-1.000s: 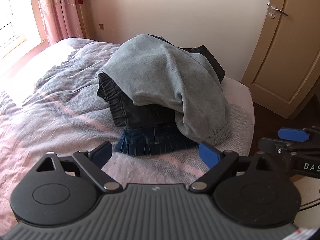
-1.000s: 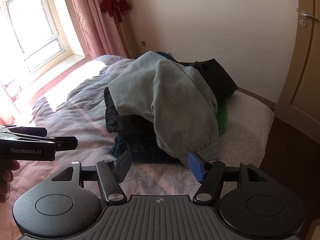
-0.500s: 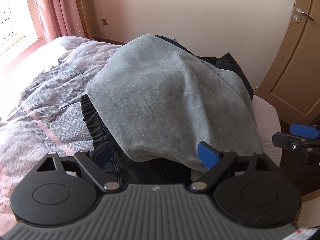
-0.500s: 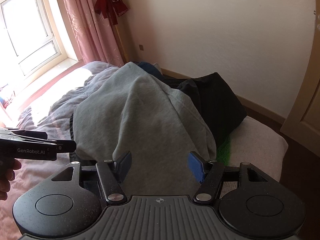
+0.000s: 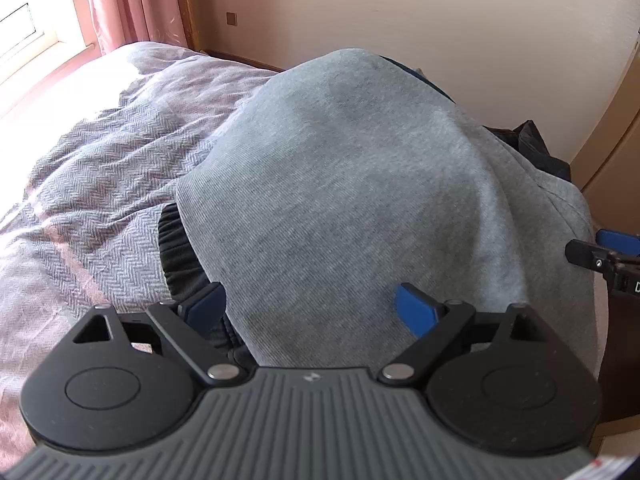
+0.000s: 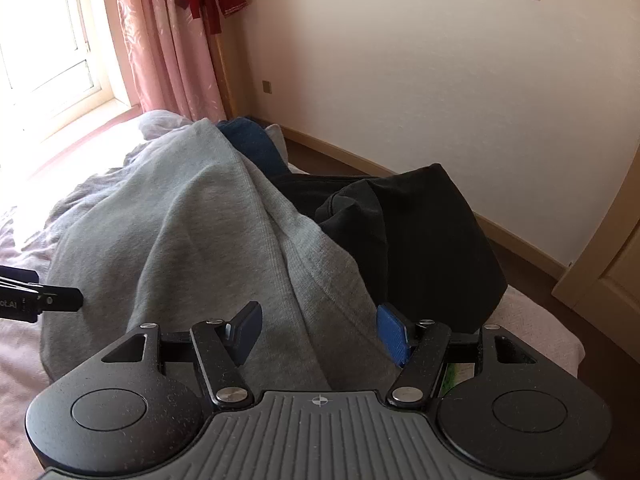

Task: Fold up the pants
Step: 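Reach both grippers into the grey sweatpants and close on the fabric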

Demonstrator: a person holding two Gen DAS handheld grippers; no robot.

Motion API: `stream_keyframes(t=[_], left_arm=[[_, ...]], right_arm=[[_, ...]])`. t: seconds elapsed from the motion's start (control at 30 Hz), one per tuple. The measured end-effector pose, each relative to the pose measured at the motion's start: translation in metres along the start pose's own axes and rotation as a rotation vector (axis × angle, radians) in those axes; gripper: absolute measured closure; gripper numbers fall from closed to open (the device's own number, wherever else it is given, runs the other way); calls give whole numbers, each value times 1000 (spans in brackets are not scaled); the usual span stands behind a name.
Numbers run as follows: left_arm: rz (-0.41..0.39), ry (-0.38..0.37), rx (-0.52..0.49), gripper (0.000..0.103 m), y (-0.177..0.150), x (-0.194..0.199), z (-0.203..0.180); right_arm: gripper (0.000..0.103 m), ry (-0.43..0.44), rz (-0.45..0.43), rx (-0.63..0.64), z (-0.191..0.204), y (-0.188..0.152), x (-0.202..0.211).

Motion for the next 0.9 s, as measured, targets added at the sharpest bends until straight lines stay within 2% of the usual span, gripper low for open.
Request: stream_keyframes(t=[0.03, 0.13, 0.17, 0.2, 0.23, 0.27, 0.33, 0.4, 0.47, 0.53, 0.6, 0.7, 0.77, 0.83, 0.9], left_arm=[[-3, -13, 1, 6, 2, -4, 2], [-26, -51, 9, 3, 7, -10, 7], [-31, -68, 20, 3, 8, -12, 8], [-31, -82, 30, 6, 8, -13, 8], [-30, -102, 40, 9, 8, -14, 7], [-34, -117, 44, 11, 7, -14, 5], [-46, -144, 35, 24, 5, -13, -1], [-63, -148, 32, 33, 3, -12, -5], [-84, -173, 13, 52, 2, -6, -8], [-111, -193, -12, 88, 0, 2, -12], [-117, -182, -24, 97, -1, 7, -13], [-120, -186, 20, 98, -3, 16, -6], [-123, -192, 86, 94, -4, 24, 8], [-140, -172, 162, 73, -3, 30, 29], [-146, -151, 228, 67, -2, 31, 48]], right_arm=[[42, -2, 5, 6, 0, 1, -6], [42, 23, -1, 11, 2, 1, -18], [47, 43, -5, 21, 5, -1, -18], [58, 39, -10, 48, 10, -3, -17], [81, 31, 1, 90, 17, -7, -17], [84, 22, 2, 129, 24, -12, -15], [87, 8, -7, 174, 32, -20, -13], [92, 3, -27, 186, 34, -22, -9], [94, 8, -62, 193, 36, -22, 6], [94, 40, -102, 174, 38, -21, 24], [95, 89, -124, 118, 41, -17, 39], [95, 156, -174, 57, 45, -10, 66], [95, 190, -190, 48, 51, -4, 77], [95, 170, -183, 76, 56, -5, 76], [95, 154, -161, 64, 51, -5, 67]])
Point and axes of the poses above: each gripper's, at about its wrist camera, not at the fingertips, and x roughly against the way its jaws point, z to its left, y to its top, the point moved 4 cm from there along -x, roughly the way its jaws point, and after that the axes turned 2 degrees about z, right-handed, at the moved point
